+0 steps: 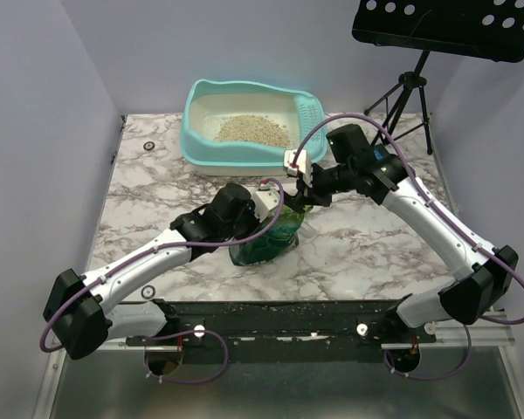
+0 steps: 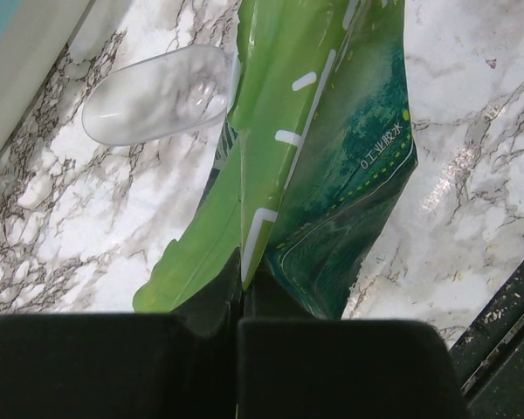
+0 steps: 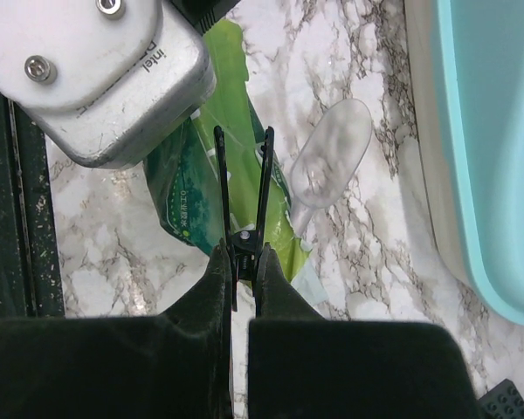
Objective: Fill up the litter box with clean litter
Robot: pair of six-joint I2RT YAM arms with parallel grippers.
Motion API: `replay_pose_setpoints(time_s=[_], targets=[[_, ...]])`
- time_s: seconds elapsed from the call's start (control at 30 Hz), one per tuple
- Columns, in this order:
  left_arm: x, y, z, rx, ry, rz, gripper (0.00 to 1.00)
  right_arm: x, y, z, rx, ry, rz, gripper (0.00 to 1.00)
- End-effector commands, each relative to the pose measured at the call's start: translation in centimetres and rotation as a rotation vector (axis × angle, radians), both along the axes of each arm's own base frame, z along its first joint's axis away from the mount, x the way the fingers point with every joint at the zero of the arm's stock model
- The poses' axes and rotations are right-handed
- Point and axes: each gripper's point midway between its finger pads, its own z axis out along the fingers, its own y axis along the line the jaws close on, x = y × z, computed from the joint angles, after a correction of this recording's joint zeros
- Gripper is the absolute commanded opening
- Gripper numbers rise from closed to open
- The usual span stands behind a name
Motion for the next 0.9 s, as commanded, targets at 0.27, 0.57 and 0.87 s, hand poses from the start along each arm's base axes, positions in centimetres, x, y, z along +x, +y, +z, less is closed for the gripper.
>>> replay_pose_setpoints(time_s=[0.27, 0.57, 0.87], targets=[[-1.0, 0.1, -0.5, -0.029, 0.004, -0.028, 0.0, 0.4, 1.4, 0.6, 0.001, -0.063, 0.178, 0.0], [-0.8, 0.0, -0.4, -0.022, 0.012, -0.021, 0.0, -0.5, 1.8, 0.2, -0.002, -0.052, 0.26, 0.0], [-0.7, 0.0, -0.3, -0.018, 0.022, -0.012, 0.0, -1.4, 2.3, 0.0, 0.005, -0.051, 0.276, 0.0]])
